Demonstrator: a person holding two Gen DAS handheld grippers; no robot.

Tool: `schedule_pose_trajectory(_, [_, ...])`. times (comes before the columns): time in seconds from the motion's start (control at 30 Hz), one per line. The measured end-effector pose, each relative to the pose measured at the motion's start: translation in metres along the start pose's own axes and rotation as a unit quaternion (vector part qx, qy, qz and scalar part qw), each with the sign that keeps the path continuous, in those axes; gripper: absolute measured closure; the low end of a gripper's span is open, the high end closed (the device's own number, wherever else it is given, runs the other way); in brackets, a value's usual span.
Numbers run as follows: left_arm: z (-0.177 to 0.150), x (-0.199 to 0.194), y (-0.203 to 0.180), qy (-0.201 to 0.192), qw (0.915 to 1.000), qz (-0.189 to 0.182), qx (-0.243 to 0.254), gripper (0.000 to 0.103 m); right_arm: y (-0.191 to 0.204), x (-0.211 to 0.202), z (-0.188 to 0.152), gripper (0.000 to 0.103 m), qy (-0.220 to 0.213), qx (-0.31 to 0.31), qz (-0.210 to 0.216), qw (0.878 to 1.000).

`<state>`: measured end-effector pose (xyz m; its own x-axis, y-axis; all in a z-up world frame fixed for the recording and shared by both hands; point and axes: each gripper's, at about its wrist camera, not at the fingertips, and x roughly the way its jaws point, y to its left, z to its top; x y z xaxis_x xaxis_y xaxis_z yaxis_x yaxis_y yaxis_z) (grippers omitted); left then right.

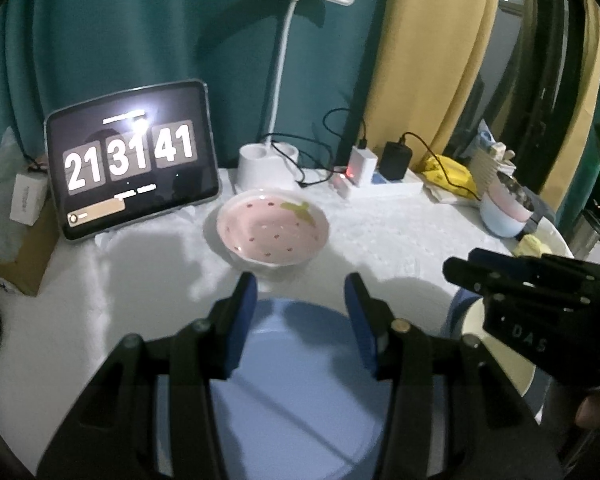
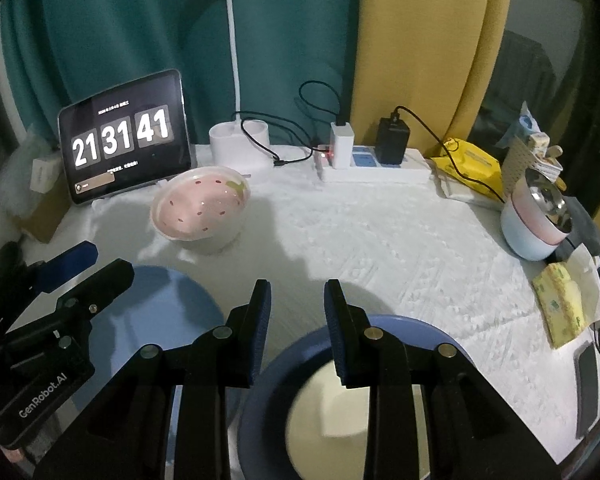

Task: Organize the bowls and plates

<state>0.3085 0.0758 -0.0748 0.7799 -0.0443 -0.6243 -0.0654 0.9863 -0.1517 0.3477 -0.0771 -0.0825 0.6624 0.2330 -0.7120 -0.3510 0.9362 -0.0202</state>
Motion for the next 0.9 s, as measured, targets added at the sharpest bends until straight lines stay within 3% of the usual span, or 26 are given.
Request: schedule_pose_trajectory(0.9, [0.039, 0.04, 0.048, 0.017, 0.9994, 0.015, -0.025, 0.056, 0.023, 0.045, 0.049, 0.073, 0.011, 0.0, 0.031, 0.999])
